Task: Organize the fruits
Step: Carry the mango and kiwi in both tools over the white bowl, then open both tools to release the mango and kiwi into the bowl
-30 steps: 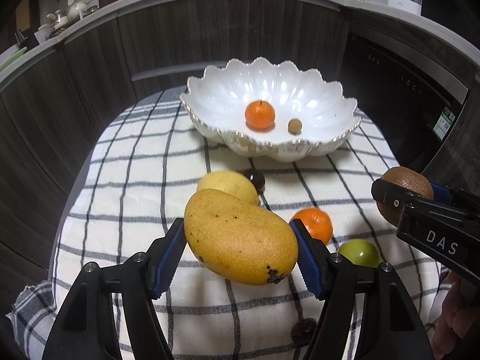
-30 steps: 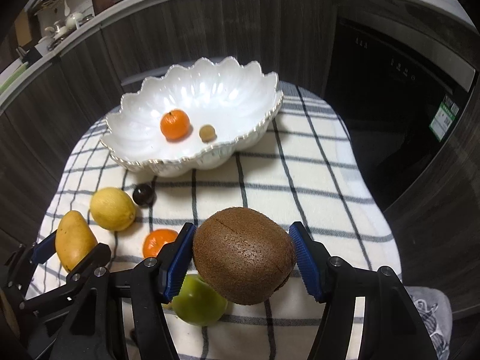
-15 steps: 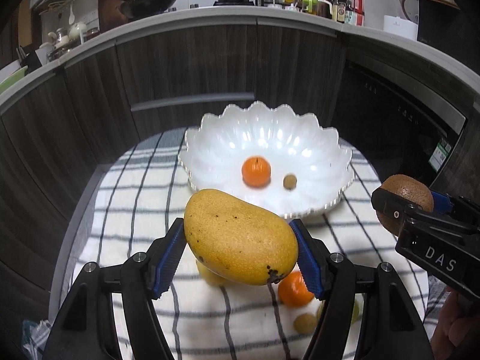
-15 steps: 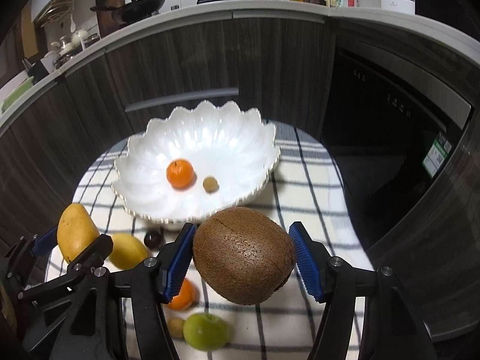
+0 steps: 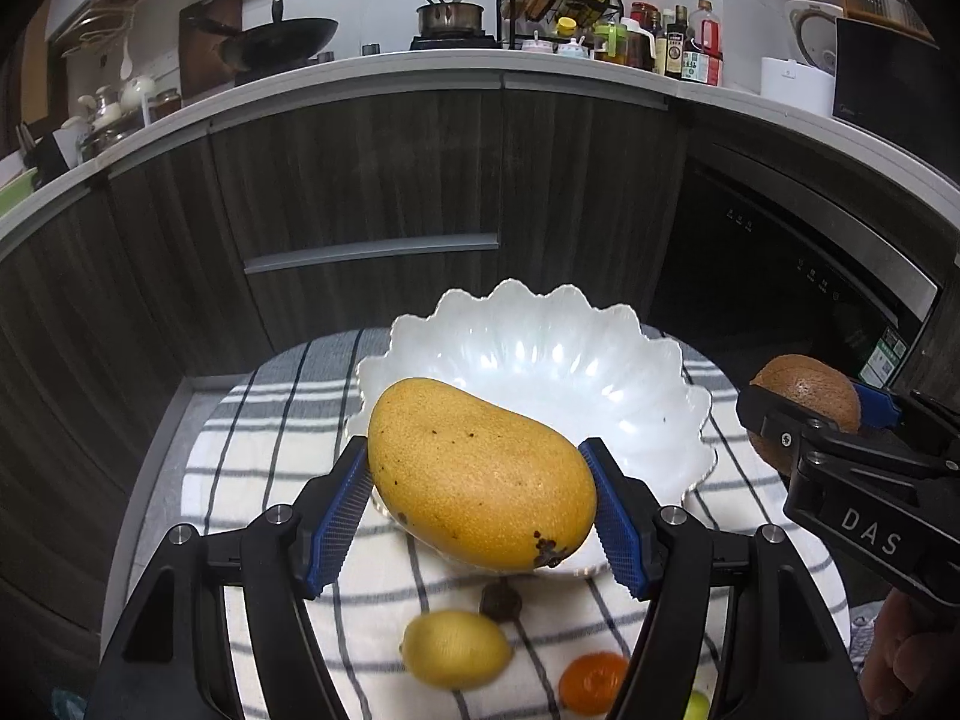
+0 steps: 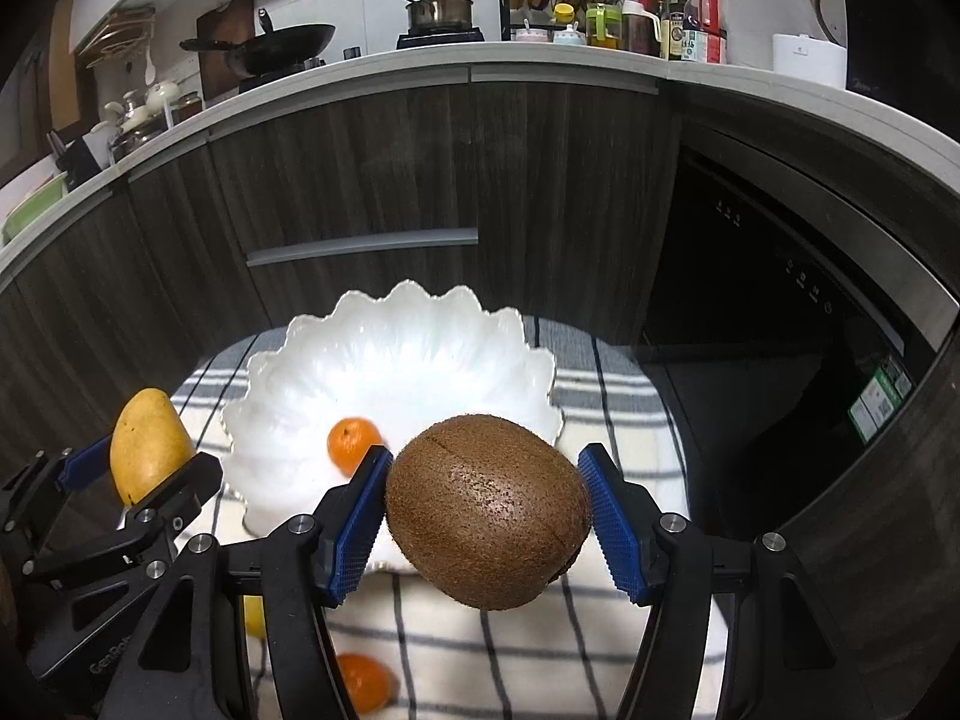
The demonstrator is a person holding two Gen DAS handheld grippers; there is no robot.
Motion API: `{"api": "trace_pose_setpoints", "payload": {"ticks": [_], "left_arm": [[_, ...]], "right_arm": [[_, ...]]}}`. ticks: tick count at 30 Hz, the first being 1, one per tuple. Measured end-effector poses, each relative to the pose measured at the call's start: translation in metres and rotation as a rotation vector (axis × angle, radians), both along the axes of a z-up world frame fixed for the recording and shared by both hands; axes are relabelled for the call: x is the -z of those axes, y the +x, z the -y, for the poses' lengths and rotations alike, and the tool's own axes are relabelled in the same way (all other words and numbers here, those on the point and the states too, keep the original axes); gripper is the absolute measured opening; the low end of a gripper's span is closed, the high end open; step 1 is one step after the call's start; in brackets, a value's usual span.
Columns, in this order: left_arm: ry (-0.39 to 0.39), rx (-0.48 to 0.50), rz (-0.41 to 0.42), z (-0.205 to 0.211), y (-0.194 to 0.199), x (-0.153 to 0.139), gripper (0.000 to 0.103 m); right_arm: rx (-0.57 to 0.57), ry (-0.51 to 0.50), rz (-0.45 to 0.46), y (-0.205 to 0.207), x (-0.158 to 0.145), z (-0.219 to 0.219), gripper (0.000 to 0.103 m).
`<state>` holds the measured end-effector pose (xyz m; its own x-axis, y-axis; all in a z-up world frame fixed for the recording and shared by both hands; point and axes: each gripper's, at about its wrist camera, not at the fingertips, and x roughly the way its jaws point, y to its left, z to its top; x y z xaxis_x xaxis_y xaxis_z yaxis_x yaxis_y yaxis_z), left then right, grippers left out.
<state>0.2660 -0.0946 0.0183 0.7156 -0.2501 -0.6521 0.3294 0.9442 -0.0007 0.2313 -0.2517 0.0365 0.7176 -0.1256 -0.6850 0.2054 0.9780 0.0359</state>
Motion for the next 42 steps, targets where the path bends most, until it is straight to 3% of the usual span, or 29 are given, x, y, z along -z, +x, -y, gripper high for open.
{"api": "trace_pose_setpoints", "payload": {"ticks": [8, 18, 40, 42], "left_arm": [[0.003, 0.010, -0.022, 0.007, 0.035, 0.007, 0.069], [0.021, 0.007, -0.099, 0.012, 0.064, 0.038, 0.069], [0.068, -0.004, -0.186, 0.015, 0.086, 0.062, 0.069], [0.068, -0.001, -0.169, 0.015, 0.084, 0.059, 0.074]], "right_arm": [[0.007, -0.008, -0.008, 0.029, 0.000, 0.003, 0.064], [0.017, 0.002, -0.075, 0.059, 0.025, 0.006, 0.064], [0.011, 0.019, -0.161, 0.089, 0.056, 0.010, 0.065], [0.008, 0.020, -0.170, 0.090, 0.058, 0.010, 0.065]]}}
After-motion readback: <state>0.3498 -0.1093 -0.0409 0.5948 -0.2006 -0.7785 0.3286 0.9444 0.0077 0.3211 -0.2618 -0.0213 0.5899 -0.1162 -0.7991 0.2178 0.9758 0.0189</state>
